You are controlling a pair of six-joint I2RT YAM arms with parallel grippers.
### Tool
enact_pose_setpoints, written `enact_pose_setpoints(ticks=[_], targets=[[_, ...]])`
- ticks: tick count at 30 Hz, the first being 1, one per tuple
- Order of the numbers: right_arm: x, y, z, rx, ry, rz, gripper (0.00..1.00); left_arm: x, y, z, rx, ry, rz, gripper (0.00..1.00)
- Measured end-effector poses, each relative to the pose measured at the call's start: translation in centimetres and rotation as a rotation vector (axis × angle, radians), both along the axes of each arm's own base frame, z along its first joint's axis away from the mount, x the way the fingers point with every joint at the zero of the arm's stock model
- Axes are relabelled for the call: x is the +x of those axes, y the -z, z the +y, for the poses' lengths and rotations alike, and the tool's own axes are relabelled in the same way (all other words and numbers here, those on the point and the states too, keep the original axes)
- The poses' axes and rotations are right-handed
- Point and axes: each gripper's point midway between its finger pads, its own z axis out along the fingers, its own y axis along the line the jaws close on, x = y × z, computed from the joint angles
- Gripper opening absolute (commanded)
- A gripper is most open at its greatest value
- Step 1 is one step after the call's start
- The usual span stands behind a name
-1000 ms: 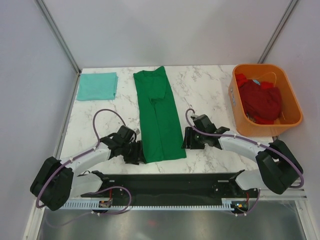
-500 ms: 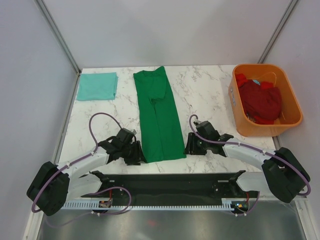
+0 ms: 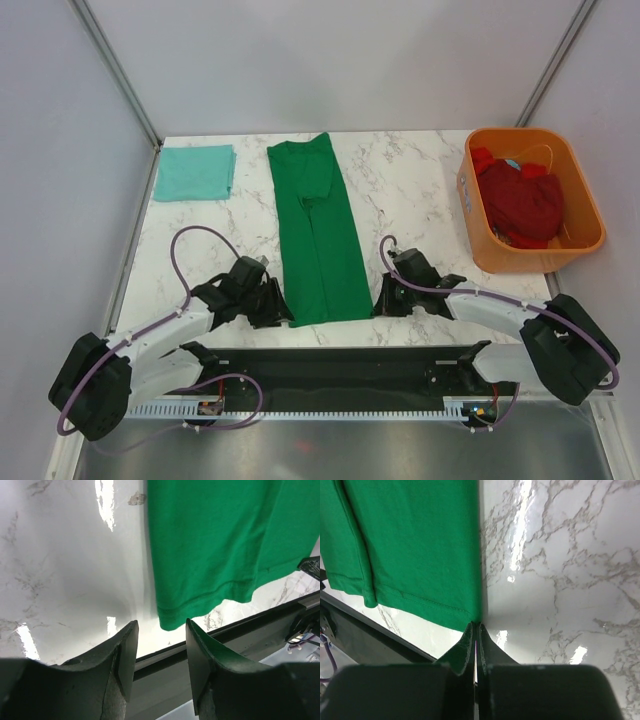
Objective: Fold and stack the t-shirts
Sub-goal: Fold the tshirt
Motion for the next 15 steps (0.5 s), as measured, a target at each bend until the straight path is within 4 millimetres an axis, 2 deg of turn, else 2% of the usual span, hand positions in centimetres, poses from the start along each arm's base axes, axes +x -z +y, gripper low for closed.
enact_pose_setpoints(ticks=[7,15], targets=[[-1.0,-0.4,0.2,0.026,0.012,-0.009,0.0,-0.1,0.5,0.2,0.015,-0.009,0.016,0.47],[-0.9,-1.5,0.4,0.061,0.042,-0.036,0.0,-0.4,1.2,0.6,0.028,-0.022,0.031,0.41]])
